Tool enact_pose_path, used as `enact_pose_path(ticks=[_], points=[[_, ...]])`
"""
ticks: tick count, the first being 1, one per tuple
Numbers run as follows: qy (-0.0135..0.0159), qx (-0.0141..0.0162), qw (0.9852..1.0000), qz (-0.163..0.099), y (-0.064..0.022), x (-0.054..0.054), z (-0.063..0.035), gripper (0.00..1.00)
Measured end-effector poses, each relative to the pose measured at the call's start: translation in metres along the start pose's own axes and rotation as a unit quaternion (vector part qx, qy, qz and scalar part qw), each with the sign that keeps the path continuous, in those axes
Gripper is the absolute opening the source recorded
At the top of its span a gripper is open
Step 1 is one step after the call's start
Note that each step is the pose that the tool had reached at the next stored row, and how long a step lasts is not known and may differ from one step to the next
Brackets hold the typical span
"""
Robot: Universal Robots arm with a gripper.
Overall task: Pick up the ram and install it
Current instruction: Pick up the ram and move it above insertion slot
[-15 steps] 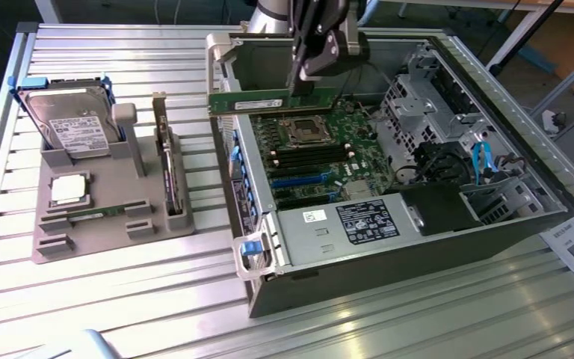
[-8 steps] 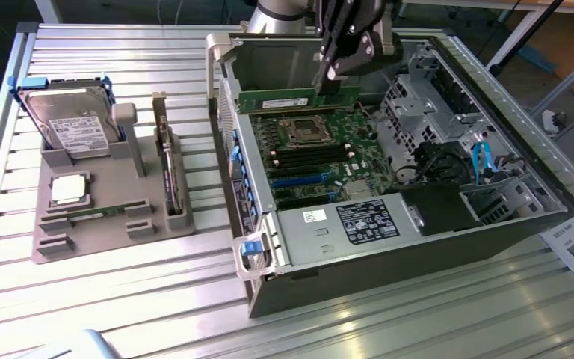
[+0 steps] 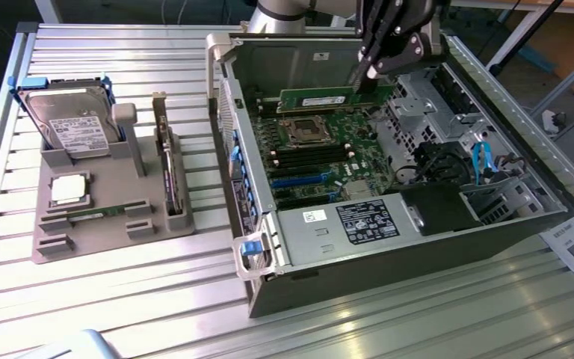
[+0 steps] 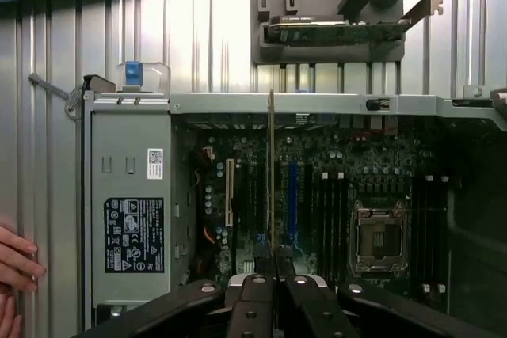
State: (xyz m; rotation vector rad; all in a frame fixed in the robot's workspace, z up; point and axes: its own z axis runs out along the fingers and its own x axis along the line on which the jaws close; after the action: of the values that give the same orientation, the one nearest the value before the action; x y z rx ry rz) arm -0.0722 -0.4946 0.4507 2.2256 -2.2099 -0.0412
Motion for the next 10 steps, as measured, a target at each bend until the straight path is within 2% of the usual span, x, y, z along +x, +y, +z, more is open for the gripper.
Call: enact_pose_path(ticks=[10], points=[[0.0000, -0.0001, 1.0000, 0.000, -0.0388, 0.000, -0.0009, 0.12]])
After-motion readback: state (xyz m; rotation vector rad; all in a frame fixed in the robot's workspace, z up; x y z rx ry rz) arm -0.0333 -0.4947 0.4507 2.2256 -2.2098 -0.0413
